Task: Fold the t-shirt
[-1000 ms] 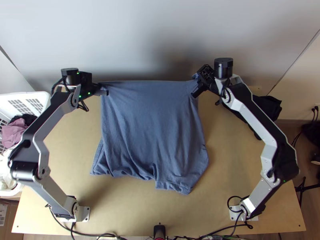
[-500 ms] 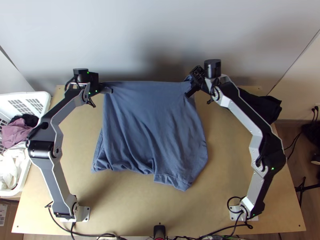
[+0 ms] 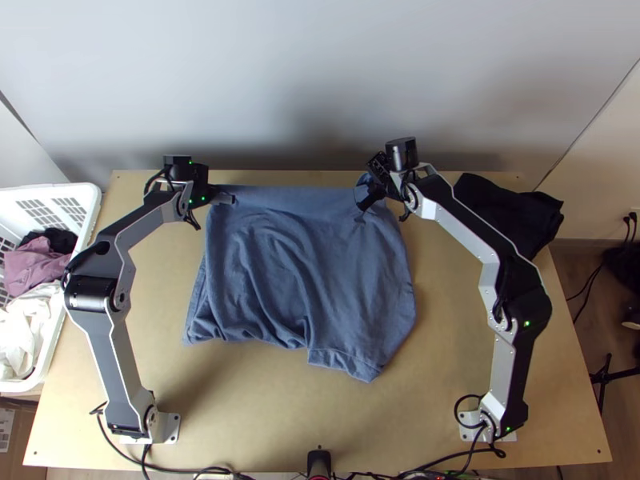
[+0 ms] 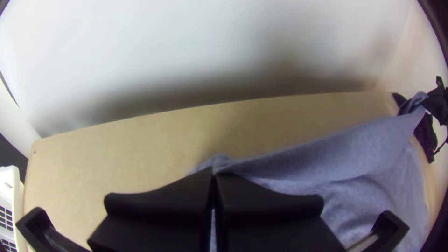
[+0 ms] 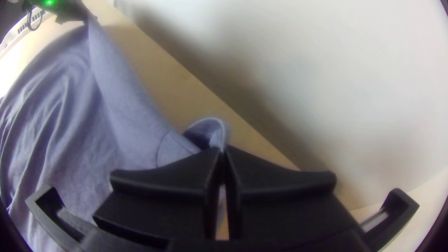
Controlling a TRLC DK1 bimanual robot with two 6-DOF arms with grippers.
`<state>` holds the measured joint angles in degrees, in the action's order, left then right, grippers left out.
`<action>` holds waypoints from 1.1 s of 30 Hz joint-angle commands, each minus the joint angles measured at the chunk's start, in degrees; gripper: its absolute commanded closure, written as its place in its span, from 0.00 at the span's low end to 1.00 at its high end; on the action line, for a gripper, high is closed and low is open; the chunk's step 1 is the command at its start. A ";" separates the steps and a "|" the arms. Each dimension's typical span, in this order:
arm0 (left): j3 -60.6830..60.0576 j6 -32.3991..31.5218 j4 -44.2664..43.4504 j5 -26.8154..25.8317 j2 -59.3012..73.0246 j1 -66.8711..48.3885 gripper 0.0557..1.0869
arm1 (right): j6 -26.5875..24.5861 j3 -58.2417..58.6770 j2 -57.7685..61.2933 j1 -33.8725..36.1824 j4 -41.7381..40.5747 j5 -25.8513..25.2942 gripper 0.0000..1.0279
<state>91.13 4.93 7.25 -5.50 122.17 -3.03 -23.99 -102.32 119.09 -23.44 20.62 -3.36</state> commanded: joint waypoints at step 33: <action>-32.51 13.53 48.74 -10.85 -54.76 2.32 0.19 | 5.09 19.53 -37.96 2.52 18.75 4.41 0.04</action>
<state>67.48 14.20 50.26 -16.34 75.48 -1.54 -19.51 -90.04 88.86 -21.34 38.33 0.95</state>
